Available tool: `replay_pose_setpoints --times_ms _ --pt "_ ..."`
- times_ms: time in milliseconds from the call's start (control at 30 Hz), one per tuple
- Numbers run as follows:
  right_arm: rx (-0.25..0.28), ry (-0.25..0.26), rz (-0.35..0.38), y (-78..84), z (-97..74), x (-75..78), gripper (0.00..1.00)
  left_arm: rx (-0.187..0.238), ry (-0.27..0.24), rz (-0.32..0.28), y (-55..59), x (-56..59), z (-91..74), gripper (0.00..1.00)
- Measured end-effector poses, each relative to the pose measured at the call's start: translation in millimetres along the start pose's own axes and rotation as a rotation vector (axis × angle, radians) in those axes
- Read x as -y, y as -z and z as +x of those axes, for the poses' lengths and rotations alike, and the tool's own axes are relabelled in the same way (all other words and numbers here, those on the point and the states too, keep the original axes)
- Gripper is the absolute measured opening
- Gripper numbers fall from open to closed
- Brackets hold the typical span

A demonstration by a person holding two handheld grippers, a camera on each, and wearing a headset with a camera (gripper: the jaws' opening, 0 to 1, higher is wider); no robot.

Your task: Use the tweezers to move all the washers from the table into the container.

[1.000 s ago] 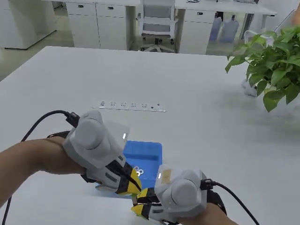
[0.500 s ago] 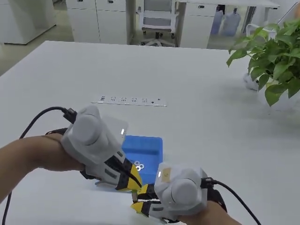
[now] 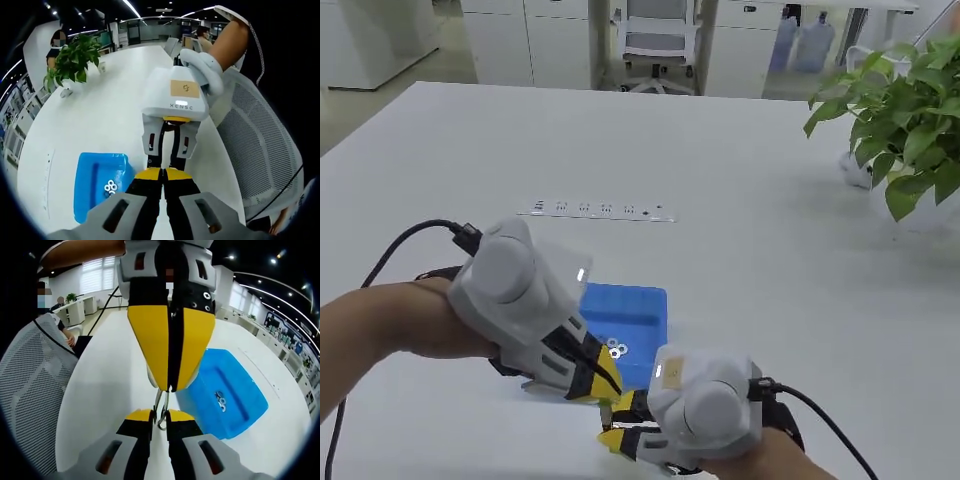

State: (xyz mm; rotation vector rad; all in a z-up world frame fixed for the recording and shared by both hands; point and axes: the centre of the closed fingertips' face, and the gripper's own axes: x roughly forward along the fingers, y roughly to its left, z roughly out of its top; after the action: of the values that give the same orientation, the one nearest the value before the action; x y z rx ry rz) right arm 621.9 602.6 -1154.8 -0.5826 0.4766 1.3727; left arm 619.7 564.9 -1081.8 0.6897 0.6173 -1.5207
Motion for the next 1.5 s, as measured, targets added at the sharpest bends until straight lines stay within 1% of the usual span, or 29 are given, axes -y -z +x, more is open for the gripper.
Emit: replay_pose_setpoints --times_ms 433,567,767,933,1100,1200,1500 --pt "0.001 0.018 -0.012 -0.6 -1.0 2.8 0.12 0.011 -0.006 0.002 -1.9 -1.4 -1.0 0.05" --pt "-0.012 0.01 -0.01 2.7 1.8 1.2 0.12 0.003 0.002 -0.001 1.2 -0.2 2.6 0.05" --pt "-0.013 0.015 -0.008 4.0 0.8 1.4 0.13 0.012 0.0 -0.002 -0.5 -0.8 2.7 0.05" --pt "-0.014 0.011 0.01 4.3 0.5 2.4 0.12 0.007 -0.002 0.004 -0.7 -2.8 3.2 0.05" --pt "-0.011 0.01 0.026 4.5 0.4 3.0 0.11 0.011 -0.001 -0.002 -0.4 -3.6 3.2 0.05" --pt "-0.01 0.004 0.043 5.0 0.8 3.3 0.1 0.013 0.001 -0.004 -0.7 -3.1 3.3 0.05" --pt "-0.007 0.007 0.059 4.7 0.4 2.6 0.09 0.01 0.005 -0.005 -0.5 -1.5 2.8 0.05"
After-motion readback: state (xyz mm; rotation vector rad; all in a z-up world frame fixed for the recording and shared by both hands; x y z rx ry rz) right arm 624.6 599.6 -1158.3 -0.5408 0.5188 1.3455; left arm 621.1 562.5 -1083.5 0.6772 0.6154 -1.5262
